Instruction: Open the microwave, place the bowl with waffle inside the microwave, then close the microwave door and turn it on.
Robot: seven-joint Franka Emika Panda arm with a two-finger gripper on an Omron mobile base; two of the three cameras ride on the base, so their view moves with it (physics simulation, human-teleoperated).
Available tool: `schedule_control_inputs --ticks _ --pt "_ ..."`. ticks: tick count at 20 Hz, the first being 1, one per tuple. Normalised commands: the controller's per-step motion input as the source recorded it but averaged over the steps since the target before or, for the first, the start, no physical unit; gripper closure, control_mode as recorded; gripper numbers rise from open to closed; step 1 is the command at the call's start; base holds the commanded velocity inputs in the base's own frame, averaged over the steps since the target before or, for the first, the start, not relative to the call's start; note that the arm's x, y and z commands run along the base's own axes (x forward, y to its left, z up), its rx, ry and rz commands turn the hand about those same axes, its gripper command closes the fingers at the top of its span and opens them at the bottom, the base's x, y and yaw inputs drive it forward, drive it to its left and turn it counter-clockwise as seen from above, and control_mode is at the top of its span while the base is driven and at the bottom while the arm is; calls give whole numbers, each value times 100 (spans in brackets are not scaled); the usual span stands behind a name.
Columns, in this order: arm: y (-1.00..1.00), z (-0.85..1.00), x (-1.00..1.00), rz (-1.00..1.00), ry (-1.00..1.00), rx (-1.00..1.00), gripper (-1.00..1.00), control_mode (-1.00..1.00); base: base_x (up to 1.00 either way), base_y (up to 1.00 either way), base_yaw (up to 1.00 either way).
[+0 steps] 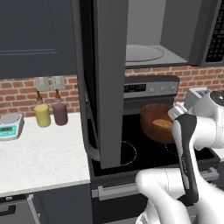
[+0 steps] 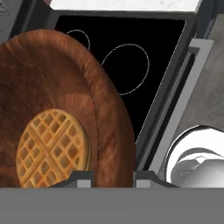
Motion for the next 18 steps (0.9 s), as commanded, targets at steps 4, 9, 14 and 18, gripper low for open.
schedule_control_inputs --ticks 4,9,14,18 --pt "-16 98 -20 -16 -13 -2 100 -100 0 0 0" --pt "-3 98 -15 -13 -17 -4 100 -100 0 0 0" --pt "0 94 -2 -6 -17 -4 100 -100 0 0 0" --pt "0 83 0 0 -21 -1 100 -100 0 0 0"
